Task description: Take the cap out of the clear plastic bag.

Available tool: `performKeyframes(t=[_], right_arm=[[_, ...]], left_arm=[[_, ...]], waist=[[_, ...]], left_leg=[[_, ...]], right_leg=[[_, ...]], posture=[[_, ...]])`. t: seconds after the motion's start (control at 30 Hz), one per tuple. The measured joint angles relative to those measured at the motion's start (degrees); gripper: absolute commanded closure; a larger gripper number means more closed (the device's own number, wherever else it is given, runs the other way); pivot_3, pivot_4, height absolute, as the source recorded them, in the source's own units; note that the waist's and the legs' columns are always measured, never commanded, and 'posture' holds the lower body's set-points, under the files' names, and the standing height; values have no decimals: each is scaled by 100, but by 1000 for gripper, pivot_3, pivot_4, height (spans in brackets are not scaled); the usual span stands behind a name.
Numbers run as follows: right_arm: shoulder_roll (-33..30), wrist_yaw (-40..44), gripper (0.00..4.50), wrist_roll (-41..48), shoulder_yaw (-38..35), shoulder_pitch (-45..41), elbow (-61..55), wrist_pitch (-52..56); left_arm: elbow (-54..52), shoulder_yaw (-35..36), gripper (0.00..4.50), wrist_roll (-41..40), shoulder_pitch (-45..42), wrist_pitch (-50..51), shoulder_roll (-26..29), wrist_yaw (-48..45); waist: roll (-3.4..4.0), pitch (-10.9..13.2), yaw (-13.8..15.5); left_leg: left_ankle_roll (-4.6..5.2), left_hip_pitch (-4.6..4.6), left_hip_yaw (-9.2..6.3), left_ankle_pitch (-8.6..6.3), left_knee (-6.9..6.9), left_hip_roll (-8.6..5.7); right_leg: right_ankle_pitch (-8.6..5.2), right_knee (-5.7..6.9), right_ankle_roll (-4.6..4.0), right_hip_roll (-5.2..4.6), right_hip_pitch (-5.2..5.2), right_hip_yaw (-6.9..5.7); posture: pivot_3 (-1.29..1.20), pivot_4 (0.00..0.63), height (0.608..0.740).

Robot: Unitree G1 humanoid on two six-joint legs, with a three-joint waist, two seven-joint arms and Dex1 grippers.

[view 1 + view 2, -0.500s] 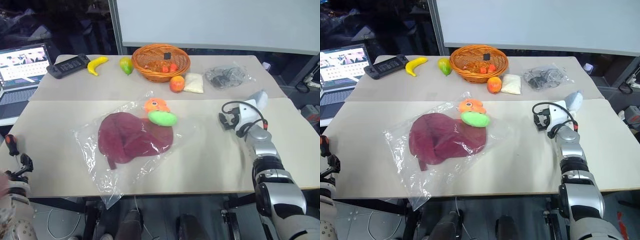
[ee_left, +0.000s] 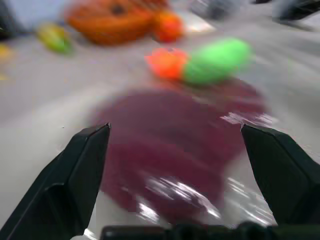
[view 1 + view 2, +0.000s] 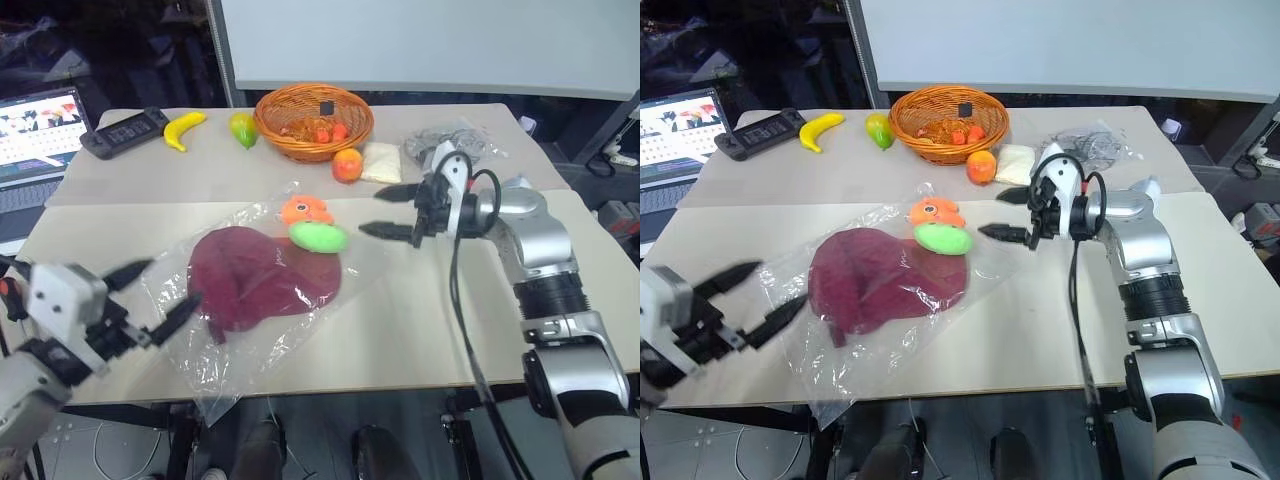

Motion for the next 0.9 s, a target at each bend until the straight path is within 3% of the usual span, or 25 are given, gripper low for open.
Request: performKeyframes(t=[0.13, 0.3, 0.53, 0.63, 0.87, 0.9], right_arm=[[496, -222, 106, -399, 408, -117, 157, -158], [1270, -940, 106, -1054, 624, -767, 1172, -868], [1730, -1568, 106, -1986, 1101, -944, 2373, -1885], [1770, -1865, 766, -2225, 1104, -945, 2747, -2117], [1809, -2181, 3084, -2401, 1028, -1007, 3039, -2425], [1813, -2198, 3084, -2402, 1002, -1026, 3056, -2437]], left_arm=[[-14, 53, 0, -115, 31, 78, 42, -59], [-26, -63, 0, -130, -184, 132, -5, 168], [-180, -227, 0, -132, -195, 166, -157, 435], [-229, -229, 0, -133, -195, 167, -174, 497], [-282, -292, 0, -161, -207, 167, -239, 664], [-291, -303, 0, -161, -207, 167, -239, 672]], waist=[[4, 4, -20], [2, 3, -22], [1, 3, 24], [1, 3, 13], [0, 3, -11], [0, 3, -10]], left_leg=[[-5, 28, 3, 4, 0, 18], [-15, 48, 7, 10, 2, 21], [-22, 17, 14, 6, -1, 14], [-23, 20, 15, 6, -1, 15], [-30, 36, 15, 11, 3, 16], [-30, 37, 15, 11, 3, 16]], right_leg=[[11, 12, -19, 29, 1, 18], [21, 13, -20, 39, 7, 37], [21, 8, -14, 31, -18, 45], [21, 15, -15, 32, -19, 46], [21, 44, -17, 37, -19, 56], [21, 45, -17, 37, -19, 56]], posture=[[0, 150, 740], [0, 150, 740], [0, 150, 740], [0, 150, 740], [0, 150, 740], [0, 150, 740]])
